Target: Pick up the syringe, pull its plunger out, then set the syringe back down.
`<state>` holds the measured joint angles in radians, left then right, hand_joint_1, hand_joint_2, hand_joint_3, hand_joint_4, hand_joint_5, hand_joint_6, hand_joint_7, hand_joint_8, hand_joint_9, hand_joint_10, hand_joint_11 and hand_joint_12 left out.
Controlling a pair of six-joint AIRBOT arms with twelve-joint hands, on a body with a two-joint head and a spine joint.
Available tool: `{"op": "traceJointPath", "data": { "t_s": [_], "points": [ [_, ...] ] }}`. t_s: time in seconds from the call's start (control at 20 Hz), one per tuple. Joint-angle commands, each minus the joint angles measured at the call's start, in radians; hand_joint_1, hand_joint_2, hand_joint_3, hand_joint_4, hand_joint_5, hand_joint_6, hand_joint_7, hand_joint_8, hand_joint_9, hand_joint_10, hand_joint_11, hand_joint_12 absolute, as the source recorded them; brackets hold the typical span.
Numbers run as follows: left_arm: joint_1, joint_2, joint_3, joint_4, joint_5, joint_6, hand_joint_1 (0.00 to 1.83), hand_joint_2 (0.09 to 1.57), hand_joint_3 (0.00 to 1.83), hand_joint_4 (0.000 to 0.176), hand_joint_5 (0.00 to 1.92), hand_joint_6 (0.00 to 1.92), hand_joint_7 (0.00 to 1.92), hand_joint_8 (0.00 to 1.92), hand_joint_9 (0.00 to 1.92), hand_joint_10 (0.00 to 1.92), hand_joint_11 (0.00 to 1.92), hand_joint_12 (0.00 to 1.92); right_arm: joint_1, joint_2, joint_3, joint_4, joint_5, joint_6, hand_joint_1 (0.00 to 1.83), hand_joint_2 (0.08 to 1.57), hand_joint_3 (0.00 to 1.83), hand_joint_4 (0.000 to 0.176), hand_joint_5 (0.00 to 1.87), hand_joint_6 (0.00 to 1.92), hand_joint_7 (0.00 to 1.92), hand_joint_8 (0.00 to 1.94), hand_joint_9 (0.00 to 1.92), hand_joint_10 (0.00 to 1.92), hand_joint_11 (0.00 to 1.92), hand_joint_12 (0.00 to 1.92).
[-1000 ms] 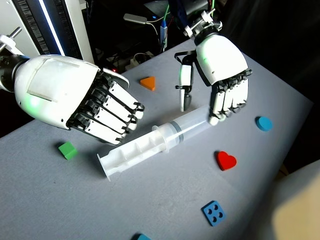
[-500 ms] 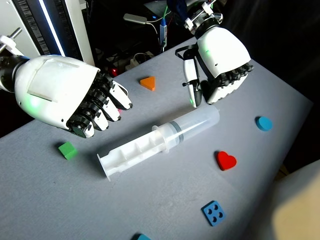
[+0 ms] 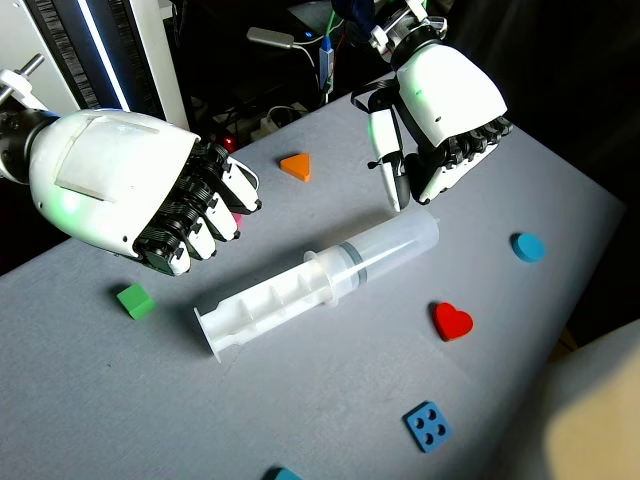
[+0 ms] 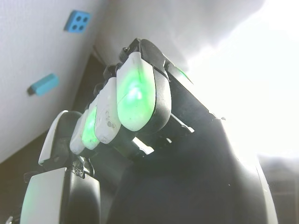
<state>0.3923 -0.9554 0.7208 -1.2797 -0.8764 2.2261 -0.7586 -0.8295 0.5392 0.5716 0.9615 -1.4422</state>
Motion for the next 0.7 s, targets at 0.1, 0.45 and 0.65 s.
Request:
{"op": "traceJointPath", "data": {
  "t_s": [0.1, 0.45, 0.65],
  "points": [
    [-0.016, 0.012, -0.006, 0.051, -0.049, 0.002, 0.63, 1.37, 0.00, 0.176, 1.42, 1.92, 1.54, 1.92, 1.61, 1.92, 1.63, 1.92, 0.007, 0.000, 0.001, -0.050, 0.101, 0.004, 0.64, 1.41, 0.01, 0.176, 1.27, 1.92, 1.47, 1.94, 1.63, 1.92, 1.83, 1.92],
    [-0.021, 0.016, -0.013, 0.051, -0.048, 0.002, 0.62, 1.38, 0.00, 0.176, 1.41, 1.92, 1.54, 1.92, 1.61, 1.92, 1.63, 1.92, 0.008, 0.000, 0.001, -0.050, 0.101, 0.005, 0.66, 1.40, 0.00, 0.176, 1.27, 1.92, 1.47, 1.94, 1.65, 1.92, 1.83, 1.92],
    [-0.021, 0.016, -0.014, 0.051, -0.048, 0.002, 0.63, 1.38, 0.00, 0.176, 1.40, 1.92, 1.53, 1.92, 1.61, 1.92, 1.64, 1.92, 0.009, 0.000, 0.007, -0.050, 0.100, 0.008, 0.66, 1.40, 0.00, 0.176, 1.24, 1.92, 1.45, 1.94, 1.64, 1.92, 1.82, 1.92]
  ]
}}
